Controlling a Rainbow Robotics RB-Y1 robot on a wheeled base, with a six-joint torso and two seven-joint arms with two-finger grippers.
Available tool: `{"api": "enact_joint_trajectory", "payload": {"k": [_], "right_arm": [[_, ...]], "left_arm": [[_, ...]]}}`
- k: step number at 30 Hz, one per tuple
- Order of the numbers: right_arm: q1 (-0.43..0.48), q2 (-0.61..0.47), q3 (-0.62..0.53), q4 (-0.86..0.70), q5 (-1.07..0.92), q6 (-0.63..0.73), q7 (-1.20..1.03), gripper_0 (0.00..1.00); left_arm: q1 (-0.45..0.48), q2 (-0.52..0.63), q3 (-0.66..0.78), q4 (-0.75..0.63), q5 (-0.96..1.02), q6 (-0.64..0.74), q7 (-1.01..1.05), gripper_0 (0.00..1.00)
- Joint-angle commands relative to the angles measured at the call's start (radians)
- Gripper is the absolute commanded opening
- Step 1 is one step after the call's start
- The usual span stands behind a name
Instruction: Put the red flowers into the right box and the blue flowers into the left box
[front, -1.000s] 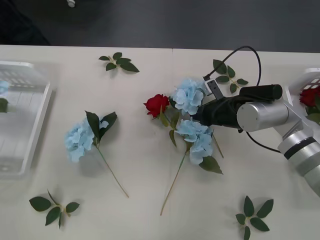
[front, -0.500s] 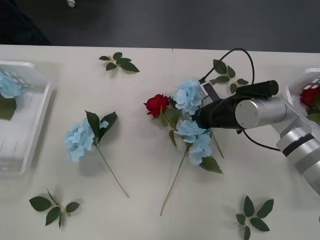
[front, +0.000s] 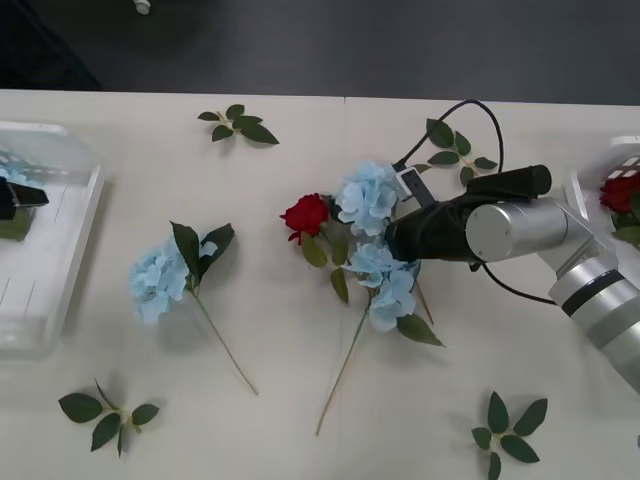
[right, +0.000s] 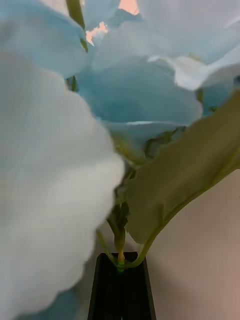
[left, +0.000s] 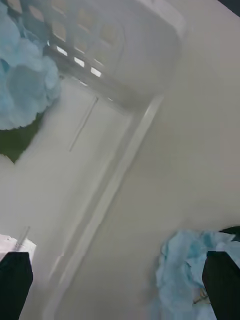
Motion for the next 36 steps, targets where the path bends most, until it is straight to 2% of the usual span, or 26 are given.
{"api": "enact_joint_trajectory", "payload": {"k": [1, 4, 10, 15, 19, 22, 25, 29, 32, 36], "right_arm": [[-0.004, -0.016, -0.044, -0.022, -0.006, -0.01, 0.042, 0.0], [-0.004, -0.029, -0.092, -0.053, -0.006, 0.036, 0.037, 0.0], [0.0, -0.064, -0.294, -0.182, -0.006, 0.316, 0.022, 0.0], [0.003, -0.075, -0.441, -0.278, -0.008, 0.496, 0.013, 0.0], [0.032, -0.102, -0.517, -0.37, -0.025, 0.557, 0.013, 0.0], [0.081, -0.16, -0.524, -0.442, -0.105, 0.49, 0.013, 0.0], [0.163, -0.253, -0.507, -0.516, -0.24, 0.335, 0.016, 0.0], [0.272, -0.414, -0.428, -0.605, -0.431, 0.106, 0.033, 0.0], [0.348, -0.509, -0.365, -0.688, -0.531, -0.049, 0.05, 0.0], [0.457, -0.539, -0.3, -0.827, -0.566, -0.237, 0.134, 0.0]], "left_arm": [[0.02, -0.064, 0.031, -0.139, -0.022, 0.065, 0.185, 1.0], [0.047, -0.13, 0.031, -0.207, -0.032, 0.071, 0.262, 1.0], [0.117, -0.279, -0.03, -0.375, -0.116, 0.069, 0.401, 1.0], [0.135, -0.316, -0.118, -0.435, -0.18, 0.091, 0.527, 1.0], [0.133, -0.317, -0.197, -0.478, -0.228, 0.123, 0.61, 1.0], [0.13, -0.317, -0.251, -0.503, -0.255, 0.125, 0.688, 1.0], [0.13, -0.317, -0.283, -0.532, -0.265, 0.123, 0.729, 1.0], [0.13, -0.317, -0.294, -0.561, -0.265, 0.123, 0.734, 1.0], [0.129, -0.317, -0.291, -0.581, -0.263, 0.123, 0.673, 1.0], [0.121, -0.317, -0.257, -0.605, -0.22, 0.123, 0.519, 1.0]]}}
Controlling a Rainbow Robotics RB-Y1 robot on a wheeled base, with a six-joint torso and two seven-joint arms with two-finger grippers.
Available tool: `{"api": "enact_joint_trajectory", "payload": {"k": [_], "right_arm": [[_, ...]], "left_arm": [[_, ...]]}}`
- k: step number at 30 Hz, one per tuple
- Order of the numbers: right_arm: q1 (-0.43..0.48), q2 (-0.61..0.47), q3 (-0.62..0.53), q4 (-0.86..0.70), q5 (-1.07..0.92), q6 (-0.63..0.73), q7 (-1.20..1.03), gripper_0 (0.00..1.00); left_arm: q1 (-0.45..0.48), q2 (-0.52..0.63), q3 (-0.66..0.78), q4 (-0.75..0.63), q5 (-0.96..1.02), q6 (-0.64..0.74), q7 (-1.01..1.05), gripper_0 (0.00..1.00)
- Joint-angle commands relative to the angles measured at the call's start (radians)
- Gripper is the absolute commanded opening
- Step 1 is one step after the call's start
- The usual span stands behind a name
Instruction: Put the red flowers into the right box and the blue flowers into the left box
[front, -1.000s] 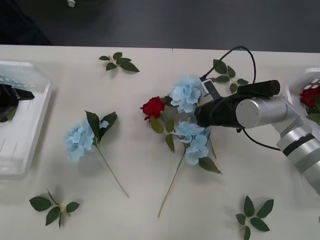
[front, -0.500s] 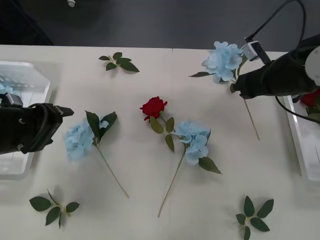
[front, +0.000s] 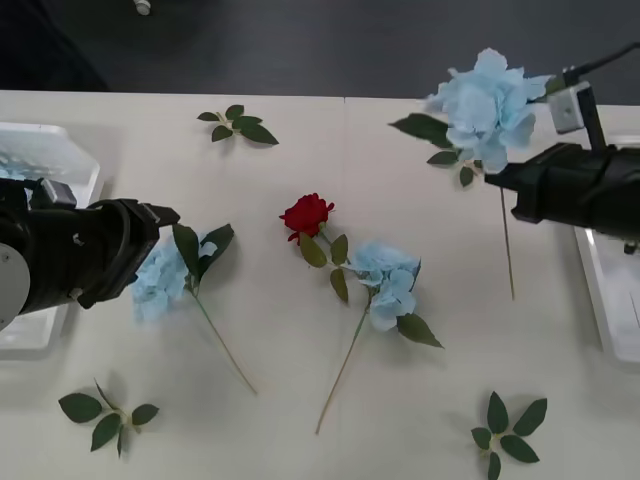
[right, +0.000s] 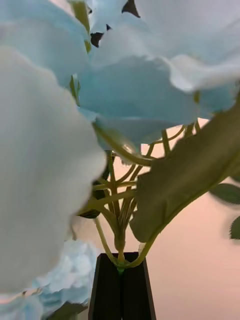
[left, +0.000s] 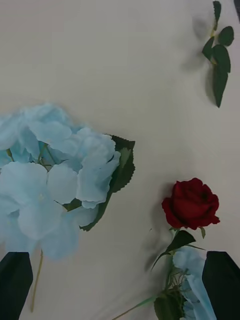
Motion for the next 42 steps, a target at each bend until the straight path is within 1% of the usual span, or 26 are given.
{"api": "enact_joint_trajectory", "payload": {"k": [1, 3, 6, 9, 14, 18, 19, 21, 22, 24, 29, 33, 37, 42], "right_arm": [[0.073, -0.006, 0.025, -0.139, -0.023, -0.117, 0.132, 0.0], [0.103, 0.002, 0.087, -0.213, -0.021, -0.218, 0.184, 0.0], [0.104, 0.003, 0.145, -0.258, -0.02, -0.306, 0.237, 0.0], [0.103, 0.002, 0.203, -0.3, -0.02, -0.407, 0.292, 0.0], [0.099, 0.009, 0.28, -0.362, -0.011, -0.514, 0.362, 0.0], [0.084, 0.026, 0.343, -0.383, 0.012, -0.579, 0.441, 0.0], [0.08, 0.026, 0.352, -0.383, 0.022, -0.588, 0.451, 0.0], [0.058, 0.025, 0.397, -0.383, 0.068, -0.628, 0.467, 0.0], [0.053, 0.026, 0.409, -0.383, 0.077, -0.643, 0.467, 0.0], [0.03, 0.023, 0.456, -0.382, 0.121, -0.701, 0.467, 0.0], [-0.014, 0.014, 0.553, -0.377, 0.216, -0.839, 0.456, 0.0], [-0.057, -0.024, 0.662, -0.377, 0.301, -0.945, 0.367, 0.0], [-0.082, -0.044, 0.733, -0.363, 0.396, -1.024, 0.263, 0.0], [-0.082, -0.027, 0.742, -0.337, 0.508, -1.028, 0.137, 0.0]], "left_arm": [[-0.017, 0.008, 0.05, -0.054, 0.039, 0.002, -0.176, 1.0], [-0.031, 0.008, 0.107, -0.052, 0.114, 0.002, -0.297, 1.0], [-0.043, 0.008, 0.182, -0.035, 0.226, 0.002, -0.432, 1.0], [-0.063, 0.008, 0.277, 0.021, 0.392, 0.002, -0.61, 1.0], [-0.089, 0.01, 0.352, 0.135, 0.591, -0.009, -0.871, 1.0], [-0.095, 0.01, 0.36, 0.218, 0.706, -0.026, -1.078, 1.0], [-0.095, 0.01, 0.358, 0.228, 0.72, -0.027, -1.107, 1.0], [-0.097, 0.01, 0.352, 0.271, 0.768, -0.027, -1.245, 1.0], [-0.097, 0.01, 0.351, 0.282, 0.78, -0.027, -1.28, 1.0], [-0.098, 0.01, 0.342, 0.323, 0.821, -0.027, -1.408, 1.0], [-0.109, 0.01, 0.319, 0.406, 0.91, -0.027, -1.624, 1.0], [-0.112, 0.01, 0.302, 0.475, 0.998, -0.027, -1.765, 1.0], [-0.112, 0.01, 0.288, 0.531, 1.103, -0.026, -1.876, 1.0], [-0.112, 0.01, 0.268, 0.561, 1.186, 0.002, -1.991, 1.0]]}}
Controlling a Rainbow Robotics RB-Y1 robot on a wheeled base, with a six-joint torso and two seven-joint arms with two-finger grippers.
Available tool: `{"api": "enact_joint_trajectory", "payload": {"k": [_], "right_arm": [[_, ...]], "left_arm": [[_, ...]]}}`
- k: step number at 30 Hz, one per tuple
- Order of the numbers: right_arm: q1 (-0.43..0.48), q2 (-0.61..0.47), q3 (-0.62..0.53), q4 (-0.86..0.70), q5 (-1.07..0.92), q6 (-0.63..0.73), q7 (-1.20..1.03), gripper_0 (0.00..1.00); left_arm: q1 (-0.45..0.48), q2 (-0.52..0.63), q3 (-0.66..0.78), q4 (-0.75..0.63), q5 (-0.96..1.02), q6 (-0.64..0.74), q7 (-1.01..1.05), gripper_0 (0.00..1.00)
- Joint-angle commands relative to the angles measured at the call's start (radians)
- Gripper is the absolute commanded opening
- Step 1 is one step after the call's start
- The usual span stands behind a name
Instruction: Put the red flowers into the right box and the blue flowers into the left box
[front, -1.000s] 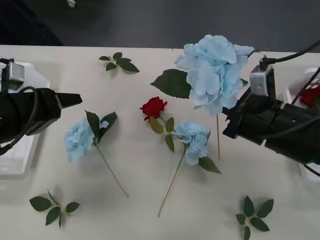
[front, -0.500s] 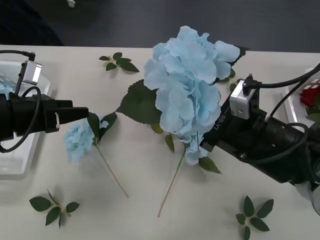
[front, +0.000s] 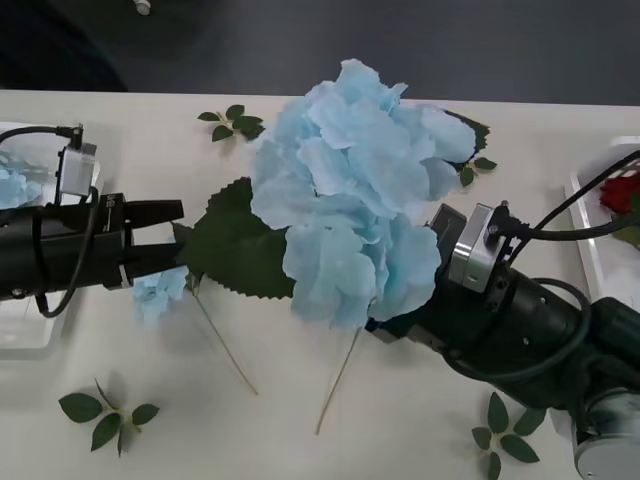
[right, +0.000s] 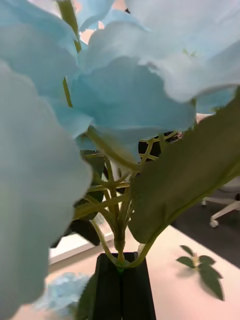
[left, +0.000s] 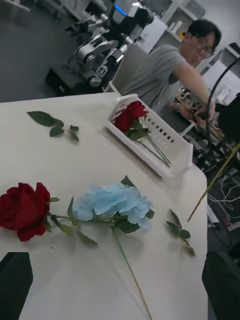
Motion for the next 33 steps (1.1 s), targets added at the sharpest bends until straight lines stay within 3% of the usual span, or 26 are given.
{"api": "enact_joint_trajectory", "payload": {"k": [1, 10, 25, 33], "right_arm": [[0.0, 0.015, -0.027, 0.02, 0.088, -0.003, -0.1, 0.0], [-0.053, 0.088, -0.027, 0.109, 0.15, 0.003, -0.192, 0.0], [-0.136, 0.179, -0.087, 0.102, 0.029, 0.307, -0.234, 0.0], [-0.15, 0.208, -0.087, 0.102, 0.024, 0.324, -0.255, 0.0]], "left_arm": [[-0.029, 0.01, -0.024, -0.005, 0.054, 0.023, -0.141, 1.0], [-0.029, 0.008, -0.094, -0.004, 0.1, 0.062, -0.274, 1.0], [-0.032, -0.127, -0.174, -0.004, 0.023, 0.038, -0.304, 1.0], [-0.034, -0.141, -0.243, -0.002, -0.017, -0.043, -0.304, 1.0]]}}
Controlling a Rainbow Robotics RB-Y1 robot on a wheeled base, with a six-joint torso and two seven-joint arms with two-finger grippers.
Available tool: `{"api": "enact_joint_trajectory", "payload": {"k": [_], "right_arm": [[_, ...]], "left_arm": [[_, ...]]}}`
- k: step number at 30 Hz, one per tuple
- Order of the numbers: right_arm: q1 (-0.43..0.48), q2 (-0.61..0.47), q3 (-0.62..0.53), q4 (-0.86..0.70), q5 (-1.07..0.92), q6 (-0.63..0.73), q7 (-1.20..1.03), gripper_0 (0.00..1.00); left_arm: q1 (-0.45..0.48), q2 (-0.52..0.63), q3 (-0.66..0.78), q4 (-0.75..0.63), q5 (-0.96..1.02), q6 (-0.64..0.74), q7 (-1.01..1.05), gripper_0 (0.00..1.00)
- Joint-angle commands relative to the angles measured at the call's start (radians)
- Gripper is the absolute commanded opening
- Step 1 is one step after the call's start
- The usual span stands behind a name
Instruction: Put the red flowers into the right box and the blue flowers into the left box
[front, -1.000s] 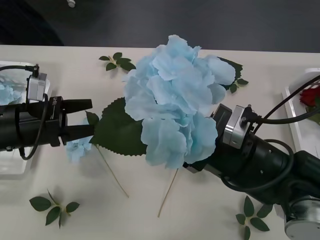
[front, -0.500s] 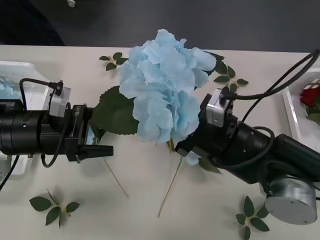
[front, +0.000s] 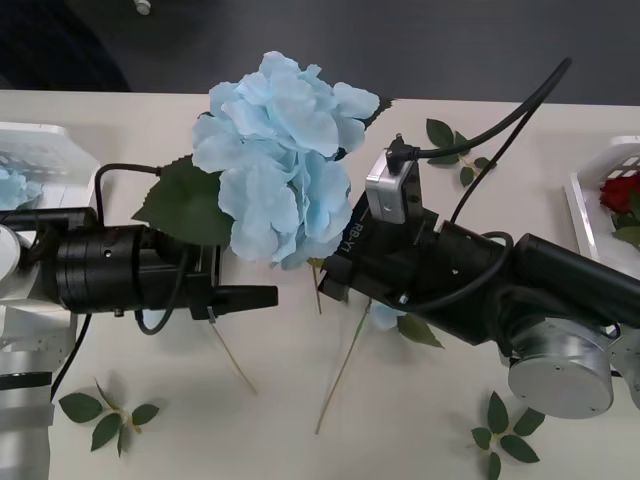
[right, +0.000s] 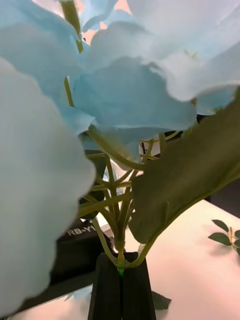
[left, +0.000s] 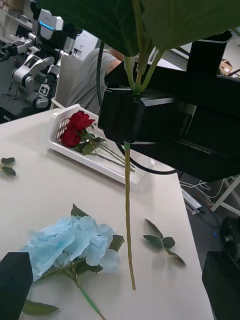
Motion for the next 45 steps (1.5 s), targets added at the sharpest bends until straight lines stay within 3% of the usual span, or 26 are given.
{"api": "enact_joint_trajectory", "payload": {"k": [1, 9, 13, 16, 17, 20, 21, 33, 34, 36, 38, 39, 45], "right_arm": [[-0.024, 0.016, 0.008, -0.029, -0.005, -0.006, -0.039, 0.0], [-0.031, 0.037, 0.008, -0.029, -0.005, -0.004, -0.053, 0.0], [-0.031, 0.042, 0.008, -0.029, -0.002, -0.004, -0.062, 0.0], [-0.031, 0.042, 0.008, -0.032, -0.003, -0.004, -0.067, 0.0], [-0.031, 0.042, 0.009, -0.033, -0.002, -0.003, -0.068, 0.0], [-0.029, 0.043, 0.009, -0.033, 0.0, -0.003, -0.073, 0.0], [-0.029, 0.043, 0.008, -0.033, 0.0, -0.004, -0.074, 0.0], [-0.029, 0.043, 0.009, -0.033, -0.003, -0.003, -0.102, 0.0], [-0.029, 0.043, 0.008, -0.033, -0.005, -0.004, -0.105, 0.18], [-0.029, 0.039, 0.008, -0.033, -0.007, -0.004, -0.11, 0.65], [-0.029, 0.037, 0.008, -0.033, -0.008, -0.004, -0.116, 0.94], [-0.029, 0.037, 0.008, -0.033, -0.008, -0.004, -0.116, 1.0], [-0.029, 0.027, 0.008, -0.035, -0.01, -0.012, -0.122, 1.0]], "left_arm": [[-0.033, 0.004, -0.047, -0.012, -0.002, -0.04, -0.03, 1.0], [-0.033, 0.003, -0.105, -0.003, -0.002, -0.115, -0.03, 1.0], [-0.031, 0.003, -0.12, -0.001, -0.002, -0.143, -0.03, 0.81], [-0.033, 0.003, -0.134, 0.005, 0.0, -0.164, -0.03, 0.73], [-0.031, 0.003, -0.14, 0.008, 0.0, -0.172, -0.03, 0.64], [-0.031, 0.003, -0.149, 0.027, 0.017, -0.178, -0.03, 0.14], [-0.033, 0.003, -0.151, 0.03, 0.02, -0.182, -0.03, 0.03], [-0.033, 0.004, -0.153, 0.03, 0.029, -0.192, -0.029, 0.0], [-0.033, 0.003, -0.151, 0.03, 0.03, -0.192, -0.029, 0.0], [-0.031, 0.004, -0.148, 0.028, 0.033, -0.192, -0.029, 0.0], [-0.031, 0.004, -0.148, 0.03, 0.036, -0.192, -0.029, 0.0], [-0.03, 0.006, -0.148, 0.028, 0.038, -0.192, -0.029, 0.0], [-0.03, 0.008, -0.143, 0.028, 0.044, -0.192, -0.027, 0.0]]}}
